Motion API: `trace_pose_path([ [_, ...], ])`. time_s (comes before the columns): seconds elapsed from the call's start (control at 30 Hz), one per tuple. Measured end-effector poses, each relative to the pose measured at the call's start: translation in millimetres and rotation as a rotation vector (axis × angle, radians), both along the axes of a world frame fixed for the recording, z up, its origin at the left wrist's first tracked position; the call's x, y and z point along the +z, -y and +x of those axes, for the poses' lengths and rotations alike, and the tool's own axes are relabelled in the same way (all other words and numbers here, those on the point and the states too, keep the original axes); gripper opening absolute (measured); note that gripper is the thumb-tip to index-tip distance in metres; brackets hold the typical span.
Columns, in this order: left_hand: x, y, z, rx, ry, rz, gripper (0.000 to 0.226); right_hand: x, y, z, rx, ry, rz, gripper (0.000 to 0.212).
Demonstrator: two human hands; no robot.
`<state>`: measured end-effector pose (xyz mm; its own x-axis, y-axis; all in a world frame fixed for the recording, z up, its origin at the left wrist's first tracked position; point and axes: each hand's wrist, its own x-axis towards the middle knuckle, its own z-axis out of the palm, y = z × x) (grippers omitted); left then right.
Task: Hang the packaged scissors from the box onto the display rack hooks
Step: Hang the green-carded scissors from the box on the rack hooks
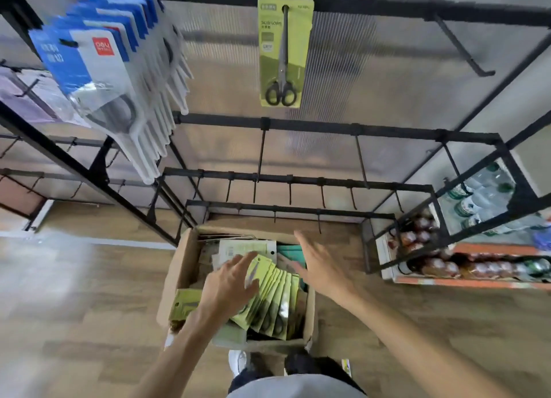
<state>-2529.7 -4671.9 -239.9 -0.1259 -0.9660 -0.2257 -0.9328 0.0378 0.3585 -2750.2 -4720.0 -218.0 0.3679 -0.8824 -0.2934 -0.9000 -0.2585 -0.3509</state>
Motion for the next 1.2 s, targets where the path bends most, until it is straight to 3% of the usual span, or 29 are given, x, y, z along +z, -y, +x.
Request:
trace_pose_path([
  [0.13, -47, -35, -2, -0.072, 0.057, 0.219, 0.056, -37, -20, -1, -0.023, 0.002, 0.069, 0.077],
  [0.3, -80, -56, 20, -0.038, 0.085, 0.277, 0.056, -82, -49, 5, -0.087, 0.064, 0.237, 0.079],
  [0.53, -134, -31, 39, -0.001, 0.141, 0.463, 0.05, -114, -78, 11, -0.053, -0.043, 0.341, 0.064],
  [0.7, -184, -15, 37, 0.149, -0.024, 0.568, 0.067, -127, -93, 11, -0.037, -0.069, 0.373, 0.07],
  [0.83, -216, -9, 38, 0.28, -0.084, 0.615, 0.093, -133, -98, 10, -0.038, -0.079, 0.373, 0.071],
  [0.97, -235, -7, 34, 0.203, 0.082, 0.614, 0.118, -138, -97, 9, -0.023, -0.059, 0.401, 0.074],
  [1.2, -239, -5, 14, 0.287, 0.021, 0.524, 0.1, -149, -96, 2, 0.036, -0.109, 0.412, 0.071],
])
